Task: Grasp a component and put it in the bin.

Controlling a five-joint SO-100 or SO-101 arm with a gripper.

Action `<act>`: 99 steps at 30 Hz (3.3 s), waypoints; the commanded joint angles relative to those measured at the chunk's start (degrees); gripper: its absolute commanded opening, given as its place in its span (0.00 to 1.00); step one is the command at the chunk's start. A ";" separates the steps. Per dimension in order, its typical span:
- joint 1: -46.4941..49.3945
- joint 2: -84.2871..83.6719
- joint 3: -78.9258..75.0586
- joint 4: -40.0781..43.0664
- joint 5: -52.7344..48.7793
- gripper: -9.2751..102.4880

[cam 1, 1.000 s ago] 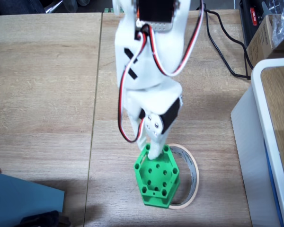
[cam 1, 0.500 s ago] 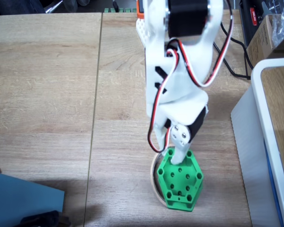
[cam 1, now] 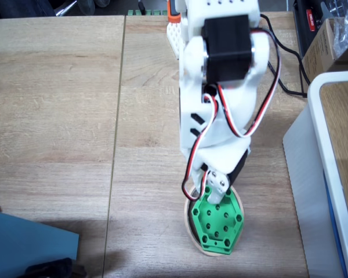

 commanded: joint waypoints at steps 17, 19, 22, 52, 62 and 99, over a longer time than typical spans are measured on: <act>0.53 1.76 5.54 -0.62 0.18 0.12; 0.53 1.76 5.54 -0.70 0.18 0.14; 0.53 1.85 5.54 -0.70 -0.35 0.18; 10.81 31.55 5.80 0.09 -0.88 0.12; 23.03 36.21 6.24 0.09 -3.78 0.09; 33.22 90.26 81.39 -0.88 -29.18 0.09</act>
